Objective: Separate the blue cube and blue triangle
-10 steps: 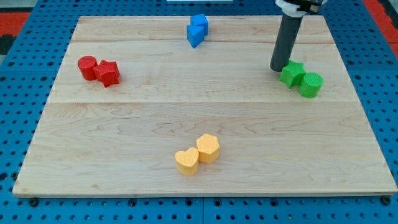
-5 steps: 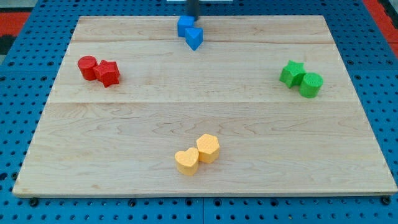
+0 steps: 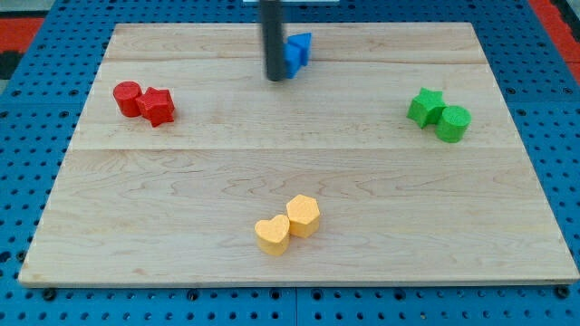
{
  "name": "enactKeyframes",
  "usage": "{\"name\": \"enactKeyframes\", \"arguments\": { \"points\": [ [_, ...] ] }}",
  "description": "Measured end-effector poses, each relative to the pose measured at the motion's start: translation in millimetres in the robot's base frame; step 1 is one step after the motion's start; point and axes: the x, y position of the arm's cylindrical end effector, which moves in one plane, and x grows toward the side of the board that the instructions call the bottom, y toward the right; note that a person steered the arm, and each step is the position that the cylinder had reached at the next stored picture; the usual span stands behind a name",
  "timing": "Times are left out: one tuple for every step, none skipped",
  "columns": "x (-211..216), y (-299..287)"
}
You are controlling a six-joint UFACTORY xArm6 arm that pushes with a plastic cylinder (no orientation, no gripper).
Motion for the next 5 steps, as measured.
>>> {"name": "enactKeyframes", "arguments": {
  "points": [
    [-15.3, -6.2],
    [-47.5, -49.1],
    [-74.0, -77.7],
    [-101.4, -49.4],
    [-70.7, 10.7]
  ]
}}
